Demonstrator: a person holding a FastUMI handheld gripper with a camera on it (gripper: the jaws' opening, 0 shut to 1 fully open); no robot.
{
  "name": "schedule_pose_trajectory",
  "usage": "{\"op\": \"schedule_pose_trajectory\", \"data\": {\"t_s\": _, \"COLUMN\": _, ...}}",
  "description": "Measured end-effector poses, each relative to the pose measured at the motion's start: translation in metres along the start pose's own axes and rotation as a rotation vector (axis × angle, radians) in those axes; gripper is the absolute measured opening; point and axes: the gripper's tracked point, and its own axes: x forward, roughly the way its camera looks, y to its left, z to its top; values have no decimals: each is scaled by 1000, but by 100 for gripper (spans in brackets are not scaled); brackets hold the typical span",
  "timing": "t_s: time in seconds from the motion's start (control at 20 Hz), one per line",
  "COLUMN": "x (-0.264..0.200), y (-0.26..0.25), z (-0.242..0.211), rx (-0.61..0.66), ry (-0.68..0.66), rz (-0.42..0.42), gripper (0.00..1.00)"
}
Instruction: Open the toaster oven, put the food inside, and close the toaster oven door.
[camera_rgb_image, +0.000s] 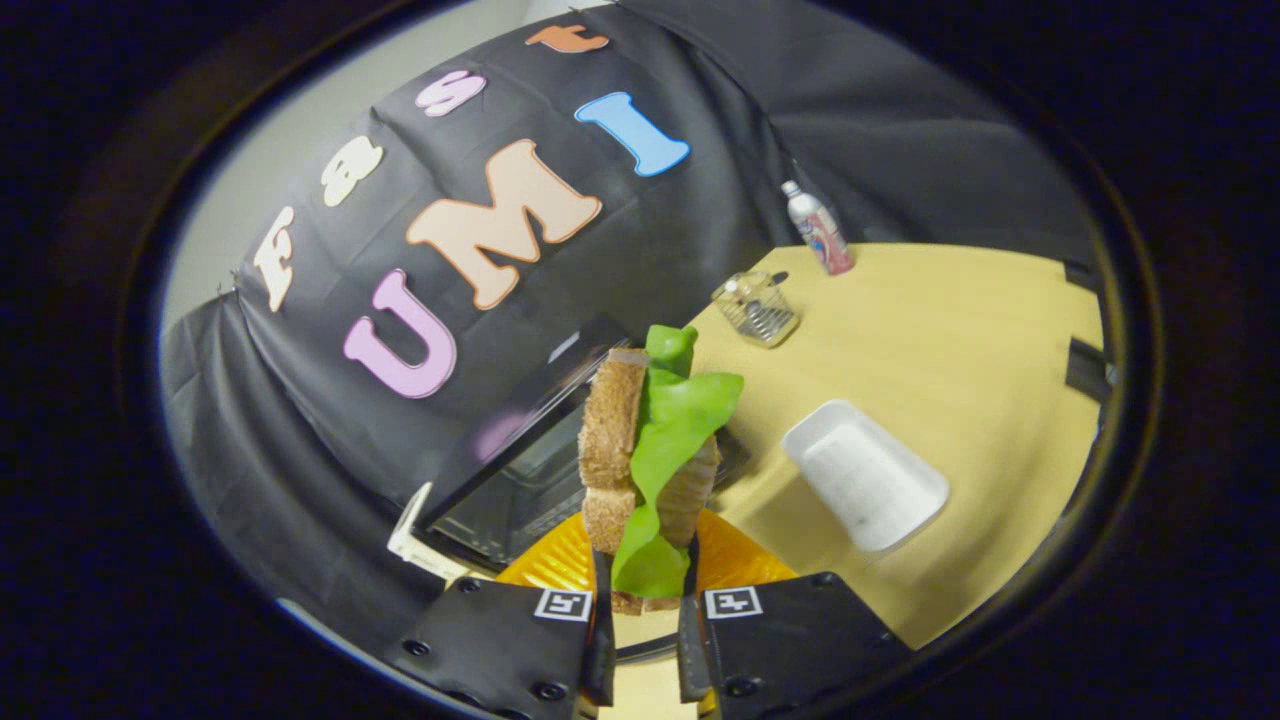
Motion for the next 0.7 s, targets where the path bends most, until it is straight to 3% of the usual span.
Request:
{"op": "schedule_pose_trajectory", "data": {"t_s": 0.3, "x": 30, "y": 53, "z": -54, "rx": 164, "ry": 69, "rz": 93, "gripper": 26}}
{"op": "schedule_pose_trajectory", "data": {"t_s": 0.7, "x": 101, "y": 87, "z": -79, "rx": 355, "ry": 110, "rz": 154, "gripper": 27}}
